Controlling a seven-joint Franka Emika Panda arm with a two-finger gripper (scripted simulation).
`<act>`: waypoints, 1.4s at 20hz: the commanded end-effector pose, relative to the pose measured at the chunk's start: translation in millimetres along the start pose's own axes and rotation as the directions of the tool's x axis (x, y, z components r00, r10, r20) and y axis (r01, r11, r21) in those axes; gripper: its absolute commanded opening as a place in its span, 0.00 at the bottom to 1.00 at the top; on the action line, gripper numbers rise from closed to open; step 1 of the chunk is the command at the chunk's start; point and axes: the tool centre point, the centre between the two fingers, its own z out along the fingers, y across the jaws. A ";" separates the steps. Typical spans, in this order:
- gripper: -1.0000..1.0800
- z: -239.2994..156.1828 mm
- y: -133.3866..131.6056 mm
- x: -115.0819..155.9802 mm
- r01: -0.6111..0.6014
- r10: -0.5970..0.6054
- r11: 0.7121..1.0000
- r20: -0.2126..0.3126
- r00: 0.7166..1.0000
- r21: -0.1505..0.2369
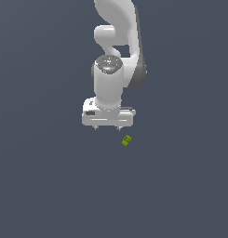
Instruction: Pick up the object and move it to a goal position.
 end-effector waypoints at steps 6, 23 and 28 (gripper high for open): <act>0.96 15.5 -16.7 -2.2 -0.087 0.087 0.996 0.005 0.996 0.011; 0.96 76.5 -80.5 -19.1 -0.439 0.438 0.898 0.038 0.898 0.030; 0.96 89.5 -93.3 -24.5 -0.511 0.509 0.859 0.046 0.860 0.029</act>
